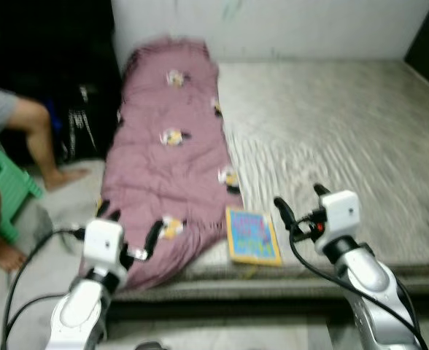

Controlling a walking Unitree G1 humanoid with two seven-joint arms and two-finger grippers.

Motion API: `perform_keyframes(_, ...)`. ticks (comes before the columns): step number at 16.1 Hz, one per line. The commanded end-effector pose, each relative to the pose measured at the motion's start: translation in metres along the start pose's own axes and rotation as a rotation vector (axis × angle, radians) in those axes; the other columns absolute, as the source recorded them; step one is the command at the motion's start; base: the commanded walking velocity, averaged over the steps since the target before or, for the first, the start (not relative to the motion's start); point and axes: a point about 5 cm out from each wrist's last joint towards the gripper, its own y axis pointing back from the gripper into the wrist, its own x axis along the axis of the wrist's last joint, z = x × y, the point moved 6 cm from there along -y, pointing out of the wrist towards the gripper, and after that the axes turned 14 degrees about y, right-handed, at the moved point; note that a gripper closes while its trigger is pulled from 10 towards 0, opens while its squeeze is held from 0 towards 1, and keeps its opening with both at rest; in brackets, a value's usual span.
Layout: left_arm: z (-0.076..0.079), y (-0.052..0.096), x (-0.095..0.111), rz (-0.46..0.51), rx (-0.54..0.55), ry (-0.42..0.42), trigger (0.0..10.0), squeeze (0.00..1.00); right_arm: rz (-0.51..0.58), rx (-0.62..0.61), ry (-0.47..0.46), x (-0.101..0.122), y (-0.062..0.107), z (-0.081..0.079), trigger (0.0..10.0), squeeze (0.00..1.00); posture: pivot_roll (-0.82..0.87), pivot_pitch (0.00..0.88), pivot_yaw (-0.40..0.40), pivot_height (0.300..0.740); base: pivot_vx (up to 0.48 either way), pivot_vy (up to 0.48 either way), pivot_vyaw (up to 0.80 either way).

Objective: Clean up the room

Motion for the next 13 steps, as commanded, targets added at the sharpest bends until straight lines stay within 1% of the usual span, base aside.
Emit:
perform_keyframes(1,-0.011,0.001,0.001,-0.003,0.033,-0.009,10.0,0.00,0.049,0.021,0.005,0.013,-0.007,-0.006,10.0,0.00,-0.02,0.045,-0.050,0.740,0.334,0.000,0.00)
perform_keyframes(3,-0.014,-0.001,0.000,-0.007,0.063,-0.010,10.0,0.00,0.053,0.020,0.009,0.014,-0.009,-0.005,10.0,0.00,-0.02,0.040,-0.049,0.740,0.000,0.000,0.00)
perform_keyframes(5,-0.018,-0.007,0.001,-0.005,0.084,-0.020,10.0,0.00,0.063,0.013,0.015,0.017,-0.012,-0.003,10.0,0.00,-0.02,0.035,-0.039,0.740,0.000,0.000,0.00)
perform_keyframes(9,-0.022,-0.021,0.017,0.045,0.087,-0.038,10.0,0.00,0.078,-0.013,0.023,0.021,-0.016,0.001,10.0,0.00,-0.03,0.027,-0.027,0.740,0.000,0.000,0.00)
perform_keyframes(10,-0.023,-0.022,0.020,0.053,0.086,-0.040,10.0,0.00,0.076,-0.017,0.022,0.019,-0.014,0.000,10.0,0.00,-0.03,0.027,-0.027,0.740,0.000,0.000,0.00)
perform_keyframes(12,-0.024,-0.018,0.018,0.053,0.095,-0.041,10.0,0.00,0.072,-0.015,0.018,0.016,-0.016,0.000,10.0,0.00,-0.01,0.017,-0.035,0.740,0.000,0.000,0.00)
perform_keyframes(13,-0.025,-0.016,0.018,0.055,0.102,-0.039,10.0,0.00,0.072,-0.013,0.016,0.016,-0.017,-0.001,10.0,0.00,0.00,0.017,-0.045,0.740,0.000,-0.240,0.00)
